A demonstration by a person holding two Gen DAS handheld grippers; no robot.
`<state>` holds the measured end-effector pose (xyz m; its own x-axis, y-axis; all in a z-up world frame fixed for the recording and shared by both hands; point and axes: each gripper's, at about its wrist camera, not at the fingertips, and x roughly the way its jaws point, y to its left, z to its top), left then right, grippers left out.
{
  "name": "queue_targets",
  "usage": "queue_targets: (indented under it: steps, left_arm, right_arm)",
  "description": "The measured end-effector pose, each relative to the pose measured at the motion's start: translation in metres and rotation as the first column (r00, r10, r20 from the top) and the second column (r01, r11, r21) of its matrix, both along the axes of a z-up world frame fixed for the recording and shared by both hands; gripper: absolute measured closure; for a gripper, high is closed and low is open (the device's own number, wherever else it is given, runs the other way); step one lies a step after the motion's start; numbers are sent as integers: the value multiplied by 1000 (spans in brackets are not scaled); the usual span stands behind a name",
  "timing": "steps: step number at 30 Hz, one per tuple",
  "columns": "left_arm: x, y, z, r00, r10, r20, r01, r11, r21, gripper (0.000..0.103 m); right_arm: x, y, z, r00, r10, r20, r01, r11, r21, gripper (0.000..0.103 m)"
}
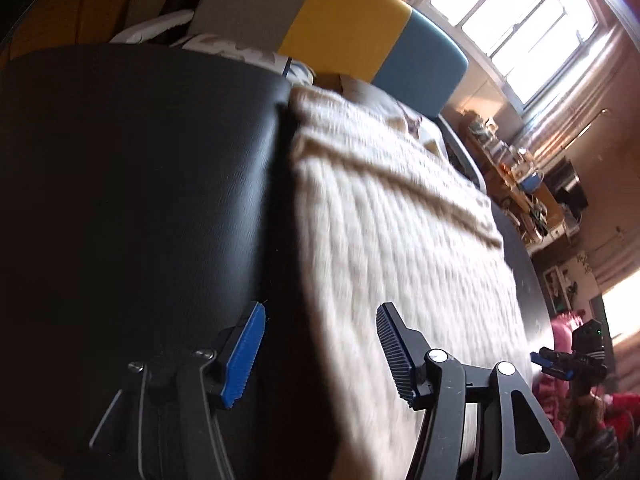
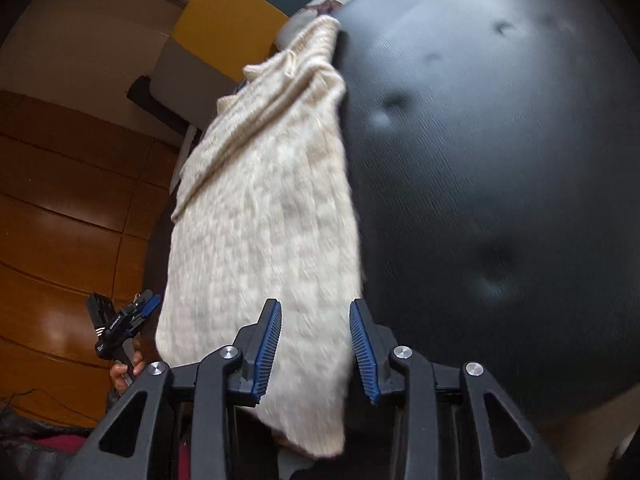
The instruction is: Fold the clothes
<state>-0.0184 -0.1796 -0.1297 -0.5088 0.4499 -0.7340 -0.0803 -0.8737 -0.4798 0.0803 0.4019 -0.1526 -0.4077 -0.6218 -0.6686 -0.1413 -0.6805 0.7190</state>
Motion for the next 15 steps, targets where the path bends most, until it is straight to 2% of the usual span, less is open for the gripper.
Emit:
queue_targets:
  steps: [3, 6, 8, 11, 15]
  left_arm:
    - [24, 0, -12, 999, -18, 48, 16, 999, 34, 42]
    - [40, 7, -21, 996, -43, 77, 39, 998, 52, 42]
    - [50, 13, -21, 998, -44, 52, 43, 999, 32, 41]
    - [58, 20, -17, 997, -70, 35, 69, 997, 27, 41]
    - [61, 28, -14, 996, -85, 12, 85, 996, 7, 41]
  right_arm:
    - [13, 2, -14, 1000, -27, 0, 27, 992, -126, 67]
    - [3, -12, -24, 1000, 0, -18, -4, 976, -216, 67]
    - [-6, -22, -25, 999, 17, -46, -27, 975, -222, 67]
    - [-15, -33, -19, 996, 50, -70, -61, 983, -175, 67]
    - [-18, -37, -19, 997, 49, -65, -59, 984, -166, 67]
